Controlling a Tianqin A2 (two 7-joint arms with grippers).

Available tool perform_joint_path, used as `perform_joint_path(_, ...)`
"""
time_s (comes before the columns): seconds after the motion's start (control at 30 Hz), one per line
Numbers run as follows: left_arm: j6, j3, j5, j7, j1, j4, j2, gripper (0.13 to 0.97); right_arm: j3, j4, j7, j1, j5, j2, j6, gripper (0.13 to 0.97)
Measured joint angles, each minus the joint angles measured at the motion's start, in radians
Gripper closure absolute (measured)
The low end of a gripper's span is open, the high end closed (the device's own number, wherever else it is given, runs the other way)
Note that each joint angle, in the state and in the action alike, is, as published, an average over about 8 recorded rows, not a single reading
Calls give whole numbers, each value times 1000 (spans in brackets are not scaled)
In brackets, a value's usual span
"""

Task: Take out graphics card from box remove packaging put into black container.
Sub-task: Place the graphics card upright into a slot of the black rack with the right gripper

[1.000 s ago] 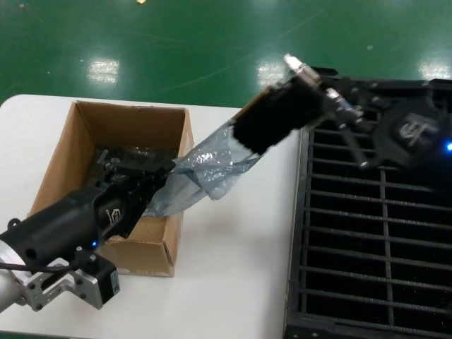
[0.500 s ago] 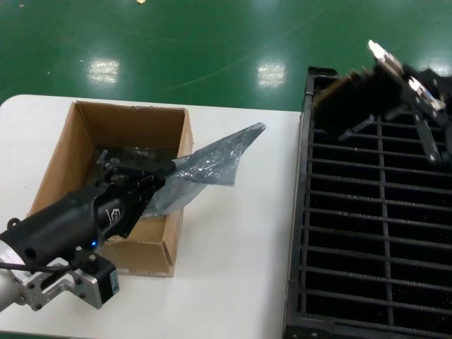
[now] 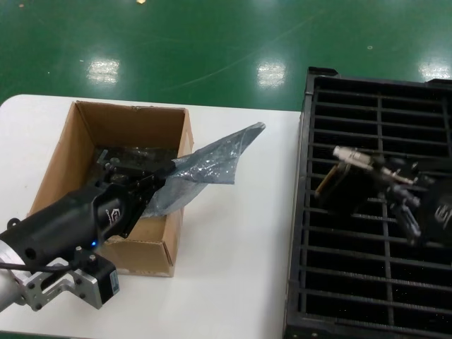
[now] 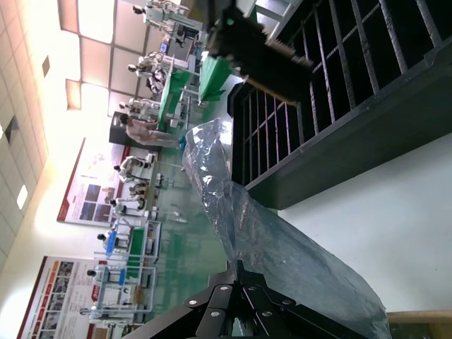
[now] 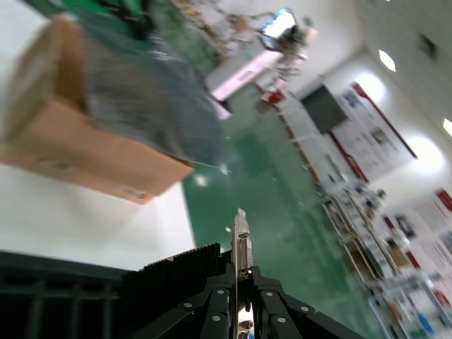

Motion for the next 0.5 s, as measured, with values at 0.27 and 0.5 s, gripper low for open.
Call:
perform_joint_path(0.27,0,0,0,0,0,0,0,957,-2,51,-91,-47,50,78,-48,924)
perform_joint_path(0.5,0,0,0,0,0,0,0,957,16,62,-171,-46,144,121,-114,924)
